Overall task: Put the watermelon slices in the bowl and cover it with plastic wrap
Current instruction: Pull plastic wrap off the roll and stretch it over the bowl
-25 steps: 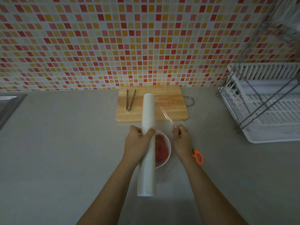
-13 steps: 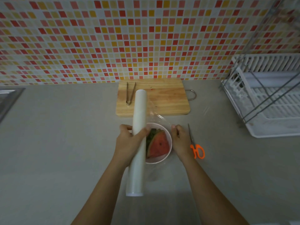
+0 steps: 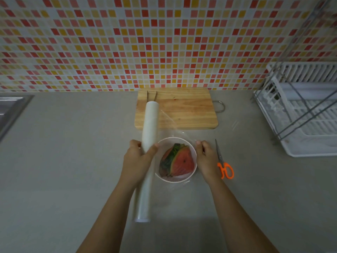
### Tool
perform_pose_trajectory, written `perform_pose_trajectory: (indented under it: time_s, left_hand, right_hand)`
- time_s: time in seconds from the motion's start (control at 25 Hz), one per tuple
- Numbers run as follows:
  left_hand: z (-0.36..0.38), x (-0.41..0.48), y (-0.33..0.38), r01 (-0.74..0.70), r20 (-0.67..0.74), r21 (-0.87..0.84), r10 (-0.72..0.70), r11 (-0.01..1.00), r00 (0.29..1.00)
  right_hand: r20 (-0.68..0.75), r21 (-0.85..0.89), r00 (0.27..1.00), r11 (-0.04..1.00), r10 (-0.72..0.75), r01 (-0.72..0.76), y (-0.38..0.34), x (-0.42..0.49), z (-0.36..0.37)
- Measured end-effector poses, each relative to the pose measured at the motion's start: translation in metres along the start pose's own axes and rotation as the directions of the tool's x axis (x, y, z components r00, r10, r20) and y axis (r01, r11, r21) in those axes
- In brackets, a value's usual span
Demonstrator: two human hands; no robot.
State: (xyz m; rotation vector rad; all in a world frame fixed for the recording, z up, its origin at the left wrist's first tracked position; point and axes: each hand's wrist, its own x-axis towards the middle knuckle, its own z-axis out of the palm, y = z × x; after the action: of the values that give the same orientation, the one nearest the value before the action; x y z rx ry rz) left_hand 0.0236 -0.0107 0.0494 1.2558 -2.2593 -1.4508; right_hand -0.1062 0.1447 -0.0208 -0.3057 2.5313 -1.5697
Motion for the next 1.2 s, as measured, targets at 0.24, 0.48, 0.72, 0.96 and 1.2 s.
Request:
perform_pose_trajectory:
  time_s: [0.24,0.48,0.72,0.96,1.2]
  left_hand:
    - [-0.001,0.008,-0.018,0.033,0.045,-0.026,-0.032,0.999,0.998]
    - [0.002,0.012,-0.036,0.071,0.097,-0.149,-0.057,0.986,0.994]
    - [0.001,0.014,-0.038,0.103,0.129,-0.213,-0.077,0.972,0.989]
    - [0.001,0.015,-0.040,0.098,0.123,-0.208,-0.073,0.973,0.990]
    - [0.003,0.018,-0.043,0.128,0.136,-0.242,-0.097,0.962,0.986]
  right_hand:
    - [0.051,0.025,0.994,0.995,0.096,-0.097,0.001,-0.002,0.000]
    - [0.176,0.389,0.895,0.806,0.410,-0.446,-0.003,-0.009,0.008]
    - [0.196,0.415,0.874,0.770,0.445,-0.485,0.001,-0.007,0.010]
    - [-0.211,0.412,0.974,0.911,0.084,0.011,-0.002,-0.019,0.011]
    - [0.012,0.399,0.997,0.915,-0.070,0.060,-0.002,-0.026,0.028]
